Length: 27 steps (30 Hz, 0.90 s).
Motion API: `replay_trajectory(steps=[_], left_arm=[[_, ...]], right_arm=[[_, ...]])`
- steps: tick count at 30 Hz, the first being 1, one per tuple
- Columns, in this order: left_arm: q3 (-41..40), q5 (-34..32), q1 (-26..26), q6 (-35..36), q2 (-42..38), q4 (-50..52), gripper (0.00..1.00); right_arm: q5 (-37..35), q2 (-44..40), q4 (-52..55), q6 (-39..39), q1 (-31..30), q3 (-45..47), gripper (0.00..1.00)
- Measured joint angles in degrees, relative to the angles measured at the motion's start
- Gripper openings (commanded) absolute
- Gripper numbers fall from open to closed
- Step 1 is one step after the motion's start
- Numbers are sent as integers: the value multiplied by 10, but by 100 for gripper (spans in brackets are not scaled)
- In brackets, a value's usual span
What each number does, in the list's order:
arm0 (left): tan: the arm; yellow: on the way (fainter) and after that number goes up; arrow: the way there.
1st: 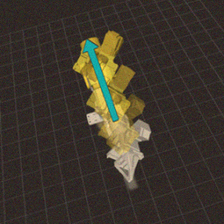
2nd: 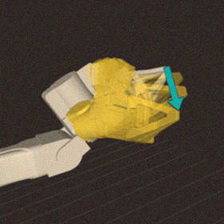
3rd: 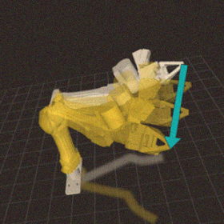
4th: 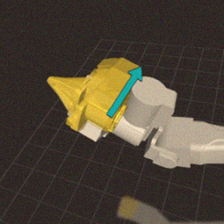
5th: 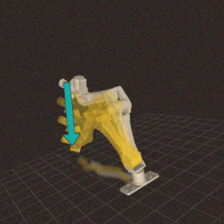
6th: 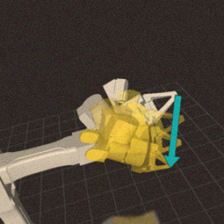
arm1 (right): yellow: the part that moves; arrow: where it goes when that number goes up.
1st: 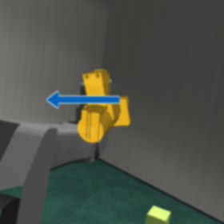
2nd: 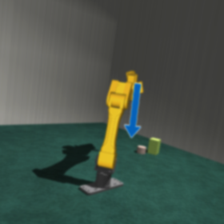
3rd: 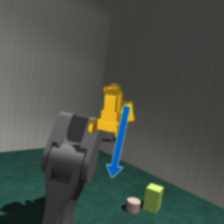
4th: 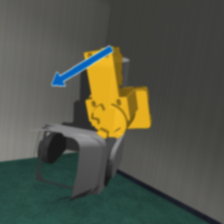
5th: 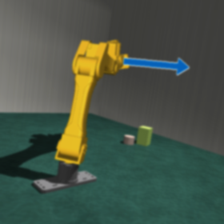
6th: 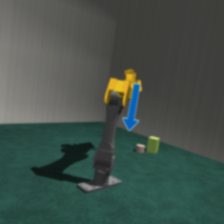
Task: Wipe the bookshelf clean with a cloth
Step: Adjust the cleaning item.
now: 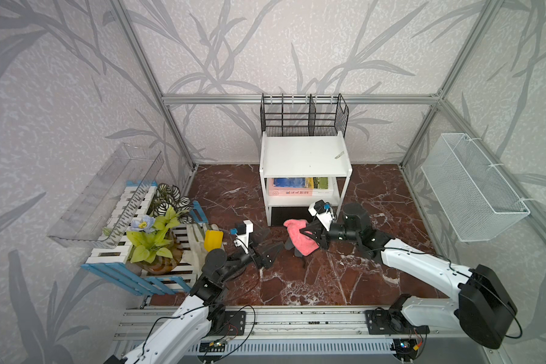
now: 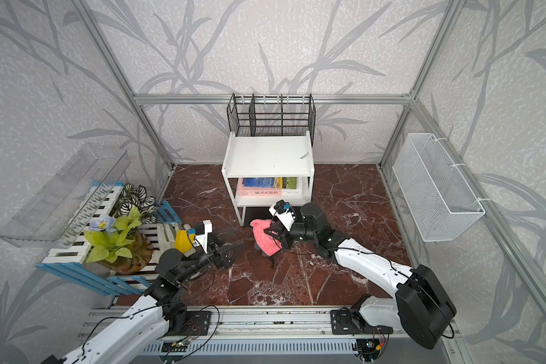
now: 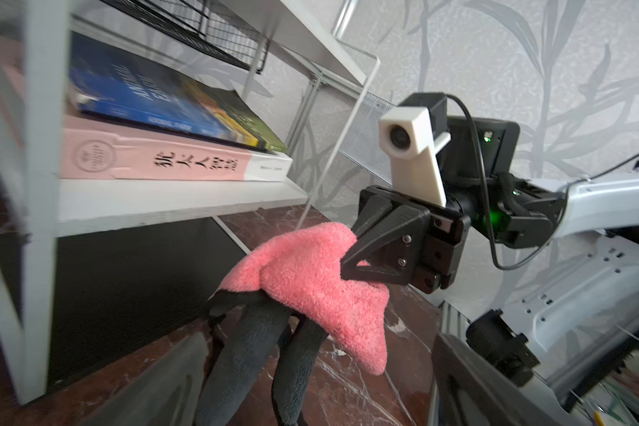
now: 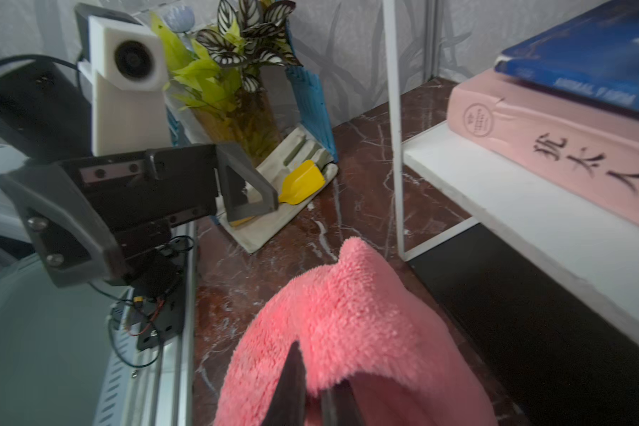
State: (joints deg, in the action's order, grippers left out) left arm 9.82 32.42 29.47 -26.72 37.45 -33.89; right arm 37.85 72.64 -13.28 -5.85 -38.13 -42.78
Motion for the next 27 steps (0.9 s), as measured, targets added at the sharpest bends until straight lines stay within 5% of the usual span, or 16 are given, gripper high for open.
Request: replay_trajectory(steps=[11, 13, 14, 15, 16, 19, 21, 27], left_arm=[[117, 55, 54, 101, 217, 2, 95], [135, 66, 58, 107, 243, -2, 75], [137, 69, 59, 110, 249, -12, 53], [137, 71, 59, 113, 250, -20, 17], [135, 70, 59, 113, 247, -27, 1], [111, 17, 60, 111, 207, -44, 0], [83, -70, 62, 96, 155, -35, 0], [78, -366, 59, -2, 59, 134, 0]], right_arm=[[109, -27, -50, -79, 0, -3, 0], [118, -25, -65, -90, 0, -3, 0], [117, -25, -68, -92, 0, -3, 0], [111, -25, -70, -93, 0, -3, 1], [94, -25, -71, -94, 0, -3, 4], [10, -36, -65, -102, 5, 4, 61], [-53, -61, -42, -107, 22, 15, 80], [-319, -189, 36, -108, 64, 59, 91]])
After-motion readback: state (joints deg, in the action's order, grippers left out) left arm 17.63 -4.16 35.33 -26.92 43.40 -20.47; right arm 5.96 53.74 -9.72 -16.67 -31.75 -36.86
